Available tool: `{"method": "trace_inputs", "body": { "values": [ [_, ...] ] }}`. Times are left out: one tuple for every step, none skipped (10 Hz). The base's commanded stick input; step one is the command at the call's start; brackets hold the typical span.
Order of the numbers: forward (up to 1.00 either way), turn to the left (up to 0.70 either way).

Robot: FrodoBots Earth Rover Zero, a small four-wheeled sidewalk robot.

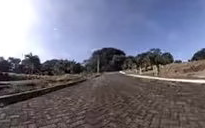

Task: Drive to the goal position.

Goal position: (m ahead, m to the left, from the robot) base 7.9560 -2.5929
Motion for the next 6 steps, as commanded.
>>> {"method": "trace_inputs", "body": {
  "values": [
    [1.0, 0.0],
    [1.0, 0.0],
    [1.0, 0.0],
    [1.0, 0.0],
    [1.0, 0.0],
    [1.0, 0.0]
  ]
}}
